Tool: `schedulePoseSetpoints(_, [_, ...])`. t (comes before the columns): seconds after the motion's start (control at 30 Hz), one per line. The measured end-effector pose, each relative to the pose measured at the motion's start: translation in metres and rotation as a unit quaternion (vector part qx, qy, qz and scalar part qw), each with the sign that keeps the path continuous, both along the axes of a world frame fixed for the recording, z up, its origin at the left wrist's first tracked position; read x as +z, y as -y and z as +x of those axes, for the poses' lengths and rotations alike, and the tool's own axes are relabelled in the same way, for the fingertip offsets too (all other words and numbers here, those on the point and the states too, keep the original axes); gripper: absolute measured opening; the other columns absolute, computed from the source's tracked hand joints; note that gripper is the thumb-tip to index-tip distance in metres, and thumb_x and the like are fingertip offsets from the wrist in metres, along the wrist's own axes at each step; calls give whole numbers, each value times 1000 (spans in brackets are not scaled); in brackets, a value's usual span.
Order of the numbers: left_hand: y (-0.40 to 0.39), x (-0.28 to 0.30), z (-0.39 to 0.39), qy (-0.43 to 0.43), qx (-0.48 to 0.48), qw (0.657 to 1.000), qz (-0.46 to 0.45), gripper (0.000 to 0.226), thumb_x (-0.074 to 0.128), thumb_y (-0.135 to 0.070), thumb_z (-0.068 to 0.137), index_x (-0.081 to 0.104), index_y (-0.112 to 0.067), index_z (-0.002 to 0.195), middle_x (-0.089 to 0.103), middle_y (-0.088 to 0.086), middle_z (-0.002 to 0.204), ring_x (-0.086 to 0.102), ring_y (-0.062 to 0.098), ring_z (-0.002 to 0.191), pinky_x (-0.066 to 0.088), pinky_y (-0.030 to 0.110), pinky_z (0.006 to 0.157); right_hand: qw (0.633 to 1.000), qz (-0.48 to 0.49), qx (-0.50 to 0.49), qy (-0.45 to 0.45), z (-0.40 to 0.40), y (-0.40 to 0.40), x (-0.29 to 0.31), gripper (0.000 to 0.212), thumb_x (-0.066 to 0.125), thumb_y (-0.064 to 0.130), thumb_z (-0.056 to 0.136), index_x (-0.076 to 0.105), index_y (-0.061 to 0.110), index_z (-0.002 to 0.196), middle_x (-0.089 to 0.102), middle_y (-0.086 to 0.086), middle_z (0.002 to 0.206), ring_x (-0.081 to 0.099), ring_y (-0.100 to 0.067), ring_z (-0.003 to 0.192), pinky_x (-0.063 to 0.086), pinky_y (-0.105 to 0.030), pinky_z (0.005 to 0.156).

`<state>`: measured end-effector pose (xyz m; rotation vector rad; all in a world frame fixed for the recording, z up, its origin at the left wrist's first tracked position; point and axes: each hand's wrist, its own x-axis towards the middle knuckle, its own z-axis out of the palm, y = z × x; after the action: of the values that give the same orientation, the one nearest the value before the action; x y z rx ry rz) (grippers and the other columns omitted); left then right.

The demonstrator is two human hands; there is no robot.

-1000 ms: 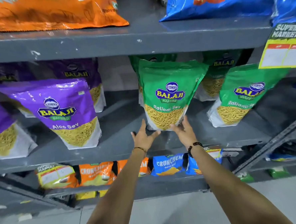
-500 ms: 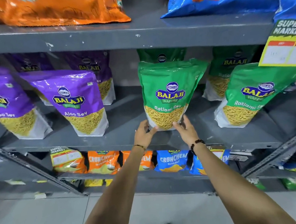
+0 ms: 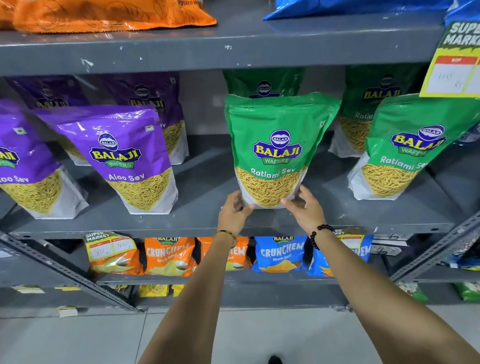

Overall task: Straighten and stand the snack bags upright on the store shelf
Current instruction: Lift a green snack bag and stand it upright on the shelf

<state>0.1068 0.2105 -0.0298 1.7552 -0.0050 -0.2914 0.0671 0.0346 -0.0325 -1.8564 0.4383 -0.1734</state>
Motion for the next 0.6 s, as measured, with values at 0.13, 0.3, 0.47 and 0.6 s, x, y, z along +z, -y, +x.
schedulePoseSetpoints(0.13, [0, 1, -2, 1, 9, 1000, -2, 49, 63, -11, 85, 45, -11, 130, 53, 11, 137, 48, 26, 126, 39, 34, 103, 1000, 1, -12, 2, 2, 2, 1, 41, 70, 26, 79, 55, 19, 117, 57, 10, 102, 57, 1, 82, 46, -18, 74])
schedulePoseSetpoints(0.3, [-1, 1, -2, 3, 10, 1000, -3, 48, 64, -11, 84, 46, -10, 128, 53, 12, 137, 49, 27, 126, 40, 31, 99, 1000, 16, -19, 2, 2, 3, 3, 40, 72, 24, 77, 57, 17, 113, 60, 6, 102, 59, -12, 89, 49, -19, 69])
schedulePoseSetpoints(0.47, [0, 3, -3, -2, 15, 1000, 8, 46, 62, -12, 86, 45, -13, 128, 53, 11, 138, 48, 26, 127, 41, 37, 101, 999, 23, -26, 5, 3, 3, 1, 39, 74, 24, 75, 58, 18, 110, 62, 5, 100, 60, -13, 89, 48, -17, 67])
schedulePoseSetpoints(0.6, [-1, 4, -4, -4, 15, 1000, 13, 45, 61, -14, 87, 45, -13, 129, 52, 10, 138, 48, 26, 127, 41, 39, 103, 999, 23, -32, 0, 2, 3, 2, 40, 74, 24, 75, 58, 16, 112, 61, 4, 101, 59, -14, 91, 51, -26, 75])
